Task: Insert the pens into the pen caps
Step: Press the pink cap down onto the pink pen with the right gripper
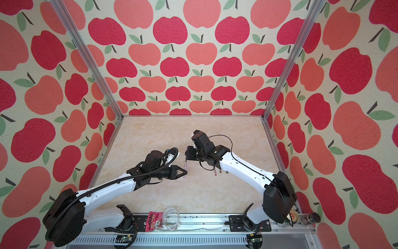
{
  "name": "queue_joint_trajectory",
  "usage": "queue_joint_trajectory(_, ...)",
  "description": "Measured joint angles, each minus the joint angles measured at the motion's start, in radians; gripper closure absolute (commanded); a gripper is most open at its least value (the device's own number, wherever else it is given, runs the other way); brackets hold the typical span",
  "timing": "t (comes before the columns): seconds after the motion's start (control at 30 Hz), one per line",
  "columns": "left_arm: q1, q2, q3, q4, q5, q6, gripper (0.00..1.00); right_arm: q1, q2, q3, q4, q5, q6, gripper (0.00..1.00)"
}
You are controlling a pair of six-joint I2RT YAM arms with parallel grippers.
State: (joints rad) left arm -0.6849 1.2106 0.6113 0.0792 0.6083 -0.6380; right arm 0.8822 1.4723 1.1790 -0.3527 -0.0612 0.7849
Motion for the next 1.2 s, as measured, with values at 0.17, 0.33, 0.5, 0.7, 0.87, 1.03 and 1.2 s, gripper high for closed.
queue_joint_trajectory(0.17, 0.009, 0.000, 0.000, 0.030, -0.018, 0.000, 1.00, 0.019, -0.008, -0.025, 0.000, -0.026, 0.001, 0.92)
queue_joint_trajectory(0.33, 0.010, -0.001, 0.000, 0.019, -0.018, 0.000, 1.00, 0.021, -0.011, -0.043, 0.016, -0.028, 0.001, 0.92)
queue_joint_trajectory(0.5, 0.014, -0.019, 0.000, 0.003, -0.022, 0.001, 1.00, 0.021, -0.016, -0.053, 0.041, -0.040, 0.002, 0.92)
queue_joint_trajectory(0.7, 0.050, -0.057, 0.000, -0.026, 0.004, 0.026, 1.00, 0.028, -0.023, -0.054, 0.074, -0.045, 0.001, 0.79)
queue_joint_trajectory(0.87, 0.094, -0.065, 0.008, -0.043, 0.012, 0.053, 1.00, 0.020, -0.051, -0.053, 0.023, -0.074, -0.034, 0.53)
queue_joint_trajectory(1.03, 0.097, -0.093, 0.010, -0.089, 0.054, 0.081, 1.00, -0.049, -0.124, -0.054, 0.026, -0.160, -0.088, 0.30)
queue_joint_trajectory(1.2, 0.097, -0.106, 0.010, -0.106, 0.143, 0.105, 1.00, -0.110, -0.173, -0.054, 0.061, -0.293, -0.155, 0.26)
